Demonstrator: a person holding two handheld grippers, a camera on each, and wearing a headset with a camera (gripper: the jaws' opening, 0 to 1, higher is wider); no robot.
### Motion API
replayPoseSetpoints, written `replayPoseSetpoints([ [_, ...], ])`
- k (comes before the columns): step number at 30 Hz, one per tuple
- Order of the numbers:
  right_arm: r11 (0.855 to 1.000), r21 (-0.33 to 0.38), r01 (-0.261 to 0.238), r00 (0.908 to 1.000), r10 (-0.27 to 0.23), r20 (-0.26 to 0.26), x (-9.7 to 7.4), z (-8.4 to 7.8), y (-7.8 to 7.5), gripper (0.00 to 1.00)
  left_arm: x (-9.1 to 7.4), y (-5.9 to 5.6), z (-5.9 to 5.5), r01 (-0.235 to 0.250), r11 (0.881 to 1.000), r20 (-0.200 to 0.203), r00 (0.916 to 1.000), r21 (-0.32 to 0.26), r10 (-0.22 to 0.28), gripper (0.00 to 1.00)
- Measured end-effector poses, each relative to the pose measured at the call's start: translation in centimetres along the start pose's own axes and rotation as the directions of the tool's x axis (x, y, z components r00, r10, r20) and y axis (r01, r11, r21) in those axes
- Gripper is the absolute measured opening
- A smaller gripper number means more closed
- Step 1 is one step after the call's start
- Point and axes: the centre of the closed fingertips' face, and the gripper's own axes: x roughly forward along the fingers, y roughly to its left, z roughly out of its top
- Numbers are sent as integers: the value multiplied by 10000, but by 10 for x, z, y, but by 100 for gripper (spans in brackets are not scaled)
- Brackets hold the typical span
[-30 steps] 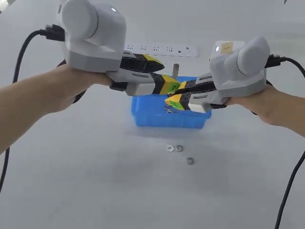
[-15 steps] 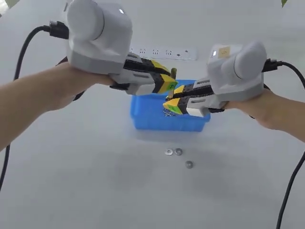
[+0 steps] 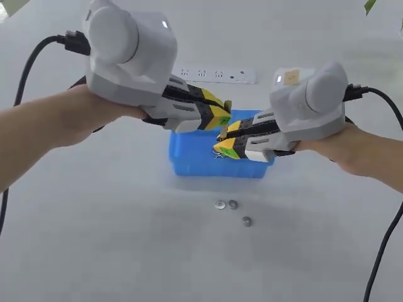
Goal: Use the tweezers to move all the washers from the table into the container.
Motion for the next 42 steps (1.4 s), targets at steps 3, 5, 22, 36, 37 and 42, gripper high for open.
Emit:
replayPoseSetpoints([
  [3,10000,-35,-71,10000,71,-32,0,0,2,9,-1,2,-2,73,9999,9,10000,-139,-73,6],
  [5,9998,-155,-139,9998,137,-107,1,1,3,10,-1,3,-2,122,9999,-8,9999,-71,-122,5],
  [22,9991,-402,-137,9996,126,-268,2,4,1,8,-2,9,-1,94,9999,246,9997,-130,-91,6],
  [36,9978,-627,-223,9989,196,-433,2,1,3,9,1,4,-2,274,9996,72,9996,118,-275,6],
  [37,9981,-592,-197,9991,174,-398,2,2,3,9,1,3,-1,214,9997,88,9997,112,-215,5],
  [42,9974,-711,152,9993,-175,-325,0,6,-3,11,-1,10,1,-75,9991,105,9999,408,70,5],
])
